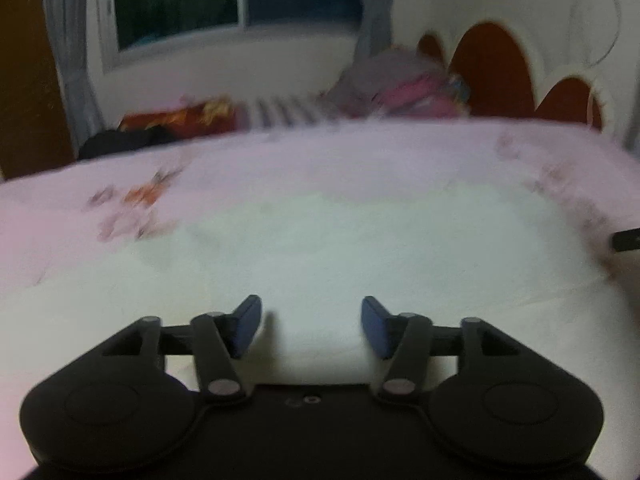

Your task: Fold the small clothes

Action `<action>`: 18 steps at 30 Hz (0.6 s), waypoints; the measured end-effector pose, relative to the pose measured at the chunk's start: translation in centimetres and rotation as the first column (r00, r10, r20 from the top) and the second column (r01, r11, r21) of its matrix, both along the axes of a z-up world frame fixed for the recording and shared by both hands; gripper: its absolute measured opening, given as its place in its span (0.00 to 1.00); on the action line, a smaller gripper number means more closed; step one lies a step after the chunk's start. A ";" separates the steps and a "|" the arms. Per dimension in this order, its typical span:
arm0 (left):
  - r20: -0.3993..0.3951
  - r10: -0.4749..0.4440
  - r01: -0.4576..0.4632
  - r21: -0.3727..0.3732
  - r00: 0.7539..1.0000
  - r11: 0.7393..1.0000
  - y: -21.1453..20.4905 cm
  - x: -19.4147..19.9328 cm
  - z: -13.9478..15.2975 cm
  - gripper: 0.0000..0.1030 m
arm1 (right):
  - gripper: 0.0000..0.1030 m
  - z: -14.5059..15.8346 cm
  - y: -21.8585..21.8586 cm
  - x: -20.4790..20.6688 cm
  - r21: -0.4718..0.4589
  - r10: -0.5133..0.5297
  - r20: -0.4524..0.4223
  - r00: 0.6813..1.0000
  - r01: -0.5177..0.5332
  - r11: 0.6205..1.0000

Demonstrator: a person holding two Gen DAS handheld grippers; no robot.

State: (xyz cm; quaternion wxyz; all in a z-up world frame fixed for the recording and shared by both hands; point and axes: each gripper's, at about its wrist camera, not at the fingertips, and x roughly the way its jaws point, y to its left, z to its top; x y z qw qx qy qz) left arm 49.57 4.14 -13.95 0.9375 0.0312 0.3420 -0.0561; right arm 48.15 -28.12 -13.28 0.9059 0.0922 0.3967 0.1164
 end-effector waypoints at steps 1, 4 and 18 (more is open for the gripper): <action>-0.004 -0.004 0.004 -0.018 1.000 1.000 -0.6 0.1 0.1 0.65 | 0.00 0.3 0.8 0.0 0.023 0.017 0.018 1.000 -0.017 1.000; -0.045 -0.023 0.020 -0.059 0.999 0.998 -2.5 1.1 -0.5 0.64 | 0.00 -0.8 4.6 0.4 -0.014 0.076 0.003 0.997 -0.076 0.997; -0.106 0.261 -0.269 -0.076 0.960 0.960 11.2 -3.0 -1.8 0.59 | 0.00 -1.0 2.6 -0.3 -0.011 -0.131 0.021 0.991 0.131 0.991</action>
